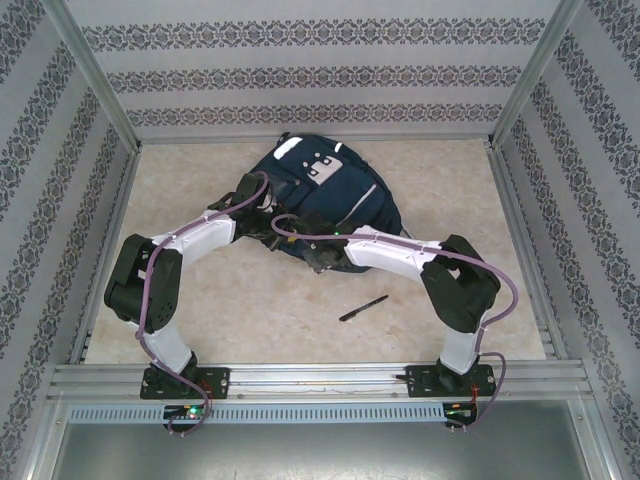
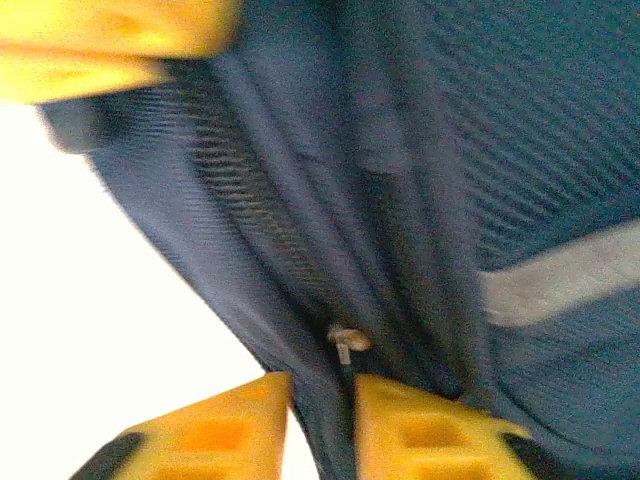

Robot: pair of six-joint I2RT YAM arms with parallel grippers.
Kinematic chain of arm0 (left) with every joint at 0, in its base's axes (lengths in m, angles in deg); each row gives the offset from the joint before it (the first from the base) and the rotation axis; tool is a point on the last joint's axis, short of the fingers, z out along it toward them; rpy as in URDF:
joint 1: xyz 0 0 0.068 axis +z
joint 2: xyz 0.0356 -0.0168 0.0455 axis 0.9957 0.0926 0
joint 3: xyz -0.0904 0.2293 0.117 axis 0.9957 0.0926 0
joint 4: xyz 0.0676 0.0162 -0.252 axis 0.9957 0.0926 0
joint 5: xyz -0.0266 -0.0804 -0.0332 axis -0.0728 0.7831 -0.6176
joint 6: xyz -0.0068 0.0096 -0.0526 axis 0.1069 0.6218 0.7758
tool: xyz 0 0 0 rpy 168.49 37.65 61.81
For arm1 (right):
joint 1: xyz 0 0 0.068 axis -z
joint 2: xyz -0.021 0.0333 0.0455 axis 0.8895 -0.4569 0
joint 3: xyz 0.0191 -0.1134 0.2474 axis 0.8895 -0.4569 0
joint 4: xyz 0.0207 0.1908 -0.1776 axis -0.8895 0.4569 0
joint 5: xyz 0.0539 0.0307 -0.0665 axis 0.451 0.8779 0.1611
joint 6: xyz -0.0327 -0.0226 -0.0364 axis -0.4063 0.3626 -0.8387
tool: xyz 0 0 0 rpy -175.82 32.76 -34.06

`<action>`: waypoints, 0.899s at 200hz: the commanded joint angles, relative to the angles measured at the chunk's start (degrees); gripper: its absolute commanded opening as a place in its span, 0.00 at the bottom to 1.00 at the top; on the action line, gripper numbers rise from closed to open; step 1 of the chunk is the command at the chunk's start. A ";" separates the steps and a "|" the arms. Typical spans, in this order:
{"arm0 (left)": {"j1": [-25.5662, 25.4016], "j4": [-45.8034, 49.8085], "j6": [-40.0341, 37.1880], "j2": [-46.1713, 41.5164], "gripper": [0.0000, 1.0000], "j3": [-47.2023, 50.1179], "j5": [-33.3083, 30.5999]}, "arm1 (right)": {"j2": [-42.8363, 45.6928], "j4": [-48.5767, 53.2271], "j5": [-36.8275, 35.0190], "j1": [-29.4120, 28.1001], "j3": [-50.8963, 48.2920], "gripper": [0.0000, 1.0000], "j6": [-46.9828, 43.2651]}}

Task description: Pack books, pencil case, and school supplies into a backpack

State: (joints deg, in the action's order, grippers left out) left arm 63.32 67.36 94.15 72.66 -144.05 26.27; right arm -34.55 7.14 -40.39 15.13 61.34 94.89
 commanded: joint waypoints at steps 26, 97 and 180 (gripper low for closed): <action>-0.89 0.52 -1.00 -1.45 0.00 -0.13 3.67 | 8.79 -10.47 38.93 5.95 -3.74 0.37 -4.88; -0.93 4.92 -5.90 0.19 0.39 0.58 2.38 | 10.42 -5.82 19.41 11.28 -10.62 0.30 2.77; -6.69 13.64 -12.53 4.23 0.46 -1.93 -4.51 | 5.53 -3.53 7.20 8.26 -10.67 0.33 6.57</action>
State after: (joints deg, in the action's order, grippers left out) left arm 59.45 73.64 87.18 75.50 -142.36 25.96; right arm -27.80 1.52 -24.96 23.74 49.96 99.55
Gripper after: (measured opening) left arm 0.463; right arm 0.326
